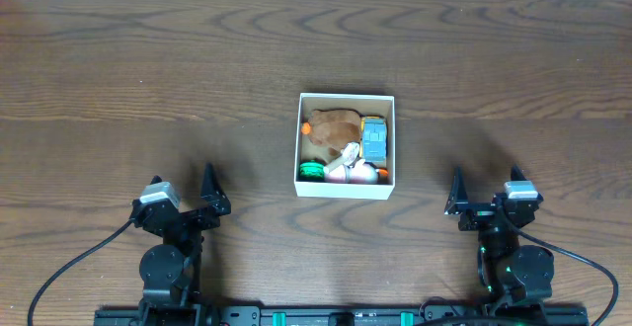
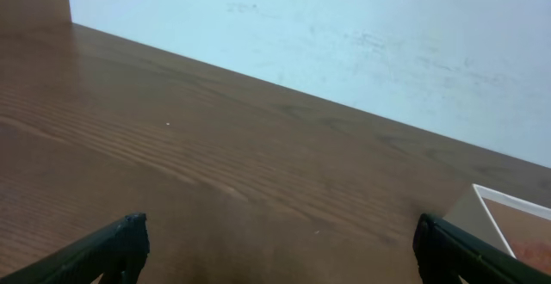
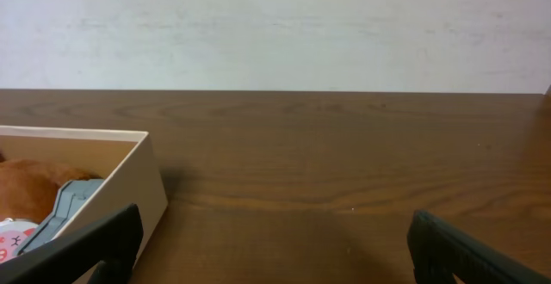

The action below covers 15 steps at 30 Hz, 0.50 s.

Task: Pack container

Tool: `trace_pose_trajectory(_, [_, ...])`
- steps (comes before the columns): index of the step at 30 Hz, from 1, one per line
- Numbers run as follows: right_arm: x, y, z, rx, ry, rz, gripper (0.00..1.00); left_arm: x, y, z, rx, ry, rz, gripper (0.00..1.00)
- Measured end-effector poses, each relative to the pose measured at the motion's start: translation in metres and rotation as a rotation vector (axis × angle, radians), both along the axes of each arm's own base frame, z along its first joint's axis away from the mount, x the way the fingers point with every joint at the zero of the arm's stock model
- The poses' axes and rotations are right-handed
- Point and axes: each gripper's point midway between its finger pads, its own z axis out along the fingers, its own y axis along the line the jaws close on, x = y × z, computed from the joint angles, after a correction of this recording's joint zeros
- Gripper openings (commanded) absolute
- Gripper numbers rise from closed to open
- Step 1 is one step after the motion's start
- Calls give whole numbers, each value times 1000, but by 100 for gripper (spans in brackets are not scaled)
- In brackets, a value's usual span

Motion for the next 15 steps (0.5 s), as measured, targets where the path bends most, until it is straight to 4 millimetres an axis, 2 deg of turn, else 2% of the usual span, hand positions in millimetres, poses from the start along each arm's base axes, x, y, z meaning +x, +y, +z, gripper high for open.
trace_pose_trajectory(15, [0,0,0,0,0,0,99,0,0,0,6,1,-1,98])
